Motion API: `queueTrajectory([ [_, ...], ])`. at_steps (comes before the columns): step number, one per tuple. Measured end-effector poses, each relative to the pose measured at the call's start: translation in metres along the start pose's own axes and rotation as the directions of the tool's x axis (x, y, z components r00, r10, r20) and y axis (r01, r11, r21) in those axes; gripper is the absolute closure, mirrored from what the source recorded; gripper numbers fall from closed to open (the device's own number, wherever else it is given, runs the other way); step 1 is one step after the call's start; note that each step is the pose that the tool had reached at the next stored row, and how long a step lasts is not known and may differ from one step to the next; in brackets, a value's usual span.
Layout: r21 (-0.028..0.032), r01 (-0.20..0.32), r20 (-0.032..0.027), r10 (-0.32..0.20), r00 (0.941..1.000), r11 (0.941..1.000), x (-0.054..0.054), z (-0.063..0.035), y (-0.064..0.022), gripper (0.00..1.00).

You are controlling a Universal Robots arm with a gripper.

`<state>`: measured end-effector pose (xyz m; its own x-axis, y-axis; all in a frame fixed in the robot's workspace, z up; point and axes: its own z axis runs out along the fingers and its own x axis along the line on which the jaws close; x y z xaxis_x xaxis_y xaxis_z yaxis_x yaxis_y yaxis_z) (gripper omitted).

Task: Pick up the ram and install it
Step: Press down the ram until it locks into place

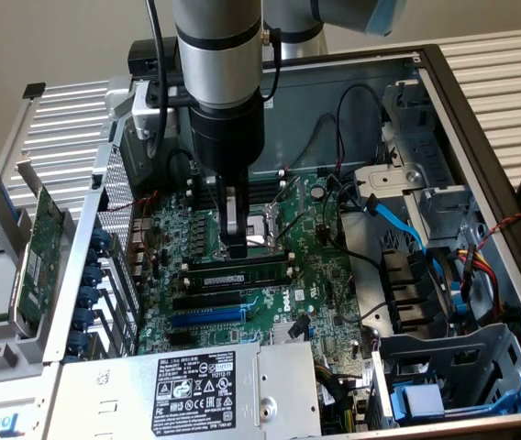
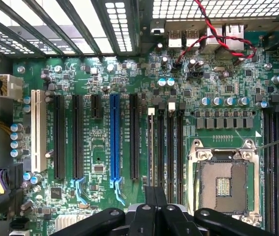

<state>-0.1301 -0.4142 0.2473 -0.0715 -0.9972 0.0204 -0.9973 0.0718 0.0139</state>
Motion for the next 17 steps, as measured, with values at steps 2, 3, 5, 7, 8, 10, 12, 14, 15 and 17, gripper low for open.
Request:
queueTrajectory([
  [2, -0.0007, -0.032, 0.0004, 0.032, 0.9995, 0.9995, 0.0, 0.0, 0.0, 0.9],
  [3, -0.001, -0.047, 0.0006, 0.047, 0.9989, 0.9989, 0.0, 0.0, 0.0, 0.9],
  [5, -0.0016, -0.078, 0.0011, 0.078, 0.9969, 0.9969, 0.0, 0.0, 0.0, 0.9],
  [7, -0.0023, -0.108, 0.0016, 0.108, 0.9942, 0.9942, 0.0, 0.0, 0.0, 0.9],
  [8, -0.0027, -0.123, 0.002, 0.123, 0.9924, 0.9924, 0.0, 0.0, 0.0, 0.9],
  [10, -0.0034, -0.153, 0.0027, 0.153, 0.9883, 0.9883, 0.0, 0.0001, 0.0, 0.9],
  [12, -0.0043, -0.182, 0.0036, 0.182, 0.9833, 0.9833, 0.0, 0.0001, 0.0, 0.9],
  [14, -0.0052, -0.21, 0.0049, 0.21, 0.9777, 0.9777, 0.0, 0.0001, 0.0, 0.9],
  [15, -0.0058, -0.222, 0.0059, 0.222, 0.975, 0.975, 0.0, 0.0001, 0.0, 0.9],
  [17, -0.0067, -0.245, 0.0076, 0.245, 0.9694, 0.9694, 0.0, 0.0002, 0.0, 0.9],
])
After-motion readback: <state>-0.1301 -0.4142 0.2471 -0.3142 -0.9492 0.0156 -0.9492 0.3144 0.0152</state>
